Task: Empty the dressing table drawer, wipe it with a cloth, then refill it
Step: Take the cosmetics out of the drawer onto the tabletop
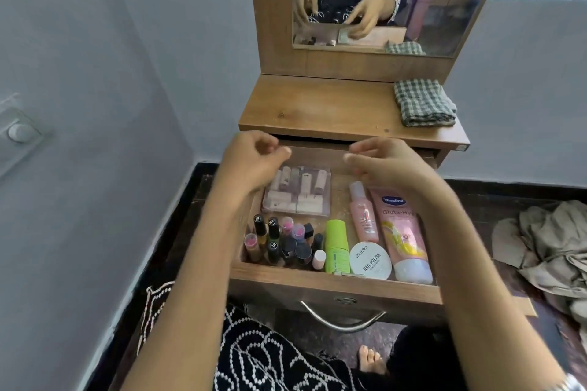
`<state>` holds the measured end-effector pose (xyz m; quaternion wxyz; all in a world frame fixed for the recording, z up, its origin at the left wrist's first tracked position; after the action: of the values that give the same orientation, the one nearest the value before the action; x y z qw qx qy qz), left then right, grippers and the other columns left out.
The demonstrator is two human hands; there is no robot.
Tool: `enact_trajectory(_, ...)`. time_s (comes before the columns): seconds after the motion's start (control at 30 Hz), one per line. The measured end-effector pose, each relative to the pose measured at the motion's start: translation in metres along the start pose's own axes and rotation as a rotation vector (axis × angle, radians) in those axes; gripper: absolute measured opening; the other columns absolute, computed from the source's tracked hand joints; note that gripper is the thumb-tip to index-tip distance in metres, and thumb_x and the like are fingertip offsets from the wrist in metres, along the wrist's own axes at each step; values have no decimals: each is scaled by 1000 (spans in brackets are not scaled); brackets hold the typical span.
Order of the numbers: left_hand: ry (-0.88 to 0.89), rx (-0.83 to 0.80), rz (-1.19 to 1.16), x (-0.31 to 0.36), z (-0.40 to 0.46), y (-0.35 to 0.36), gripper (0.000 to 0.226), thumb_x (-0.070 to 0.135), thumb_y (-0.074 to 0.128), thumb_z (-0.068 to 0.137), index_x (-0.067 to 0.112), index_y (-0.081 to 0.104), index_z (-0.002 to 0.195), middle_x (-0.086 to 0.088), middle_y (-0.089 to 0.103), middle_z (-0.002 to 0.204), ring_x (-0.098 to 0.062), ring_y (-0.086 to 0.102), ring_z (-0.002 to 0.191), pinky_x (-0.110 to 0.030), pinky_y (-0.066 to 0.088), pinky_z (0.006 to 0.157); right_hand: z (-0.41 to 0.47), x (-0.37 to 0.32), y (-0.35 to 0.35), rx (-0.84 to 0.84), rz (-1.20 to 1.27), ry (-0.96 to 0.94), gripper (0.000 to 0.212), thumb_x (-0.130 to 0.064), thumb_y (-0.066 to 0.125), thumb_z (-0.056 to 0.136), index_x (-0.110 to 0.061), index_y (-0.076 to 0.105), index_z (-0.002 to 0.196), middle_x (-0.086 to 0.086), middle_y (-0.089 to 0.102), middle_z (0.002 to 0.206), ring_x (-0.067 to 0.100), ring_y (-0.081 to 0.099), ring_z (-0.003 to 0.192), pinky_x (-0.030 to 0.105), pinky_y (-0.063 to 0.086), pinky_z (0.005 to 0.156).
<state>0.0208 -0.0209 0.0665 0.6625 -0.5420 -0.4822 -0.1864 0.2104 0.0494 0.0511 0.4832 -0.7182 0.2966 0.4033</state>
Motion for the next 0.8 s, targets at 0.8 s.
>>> enact_trajectory(0.8, -188, -159, 312, -46, 30, 67, 54, 39, 50, 93, 2, 43, 131, -15, 52, 132, -30, 50, 119, -32, 40, 90, 54, 38, 64, -110, -257, 221, 27, -26, 63, 87, -6, 51, 102, 9, 56, 88, 21, 53, 69, 28, 41, 60)
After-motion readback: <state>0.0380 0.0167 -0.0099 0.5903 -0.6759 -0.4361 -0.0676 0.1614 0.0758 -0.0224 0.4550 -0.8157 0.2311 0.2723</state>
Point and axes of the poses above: each hand's wrist, its own z-axis towards the middle knuckle, its own y-axis out of the palm, x = y × z, the point moved 3 cm from there along z, towards the middle knuckle
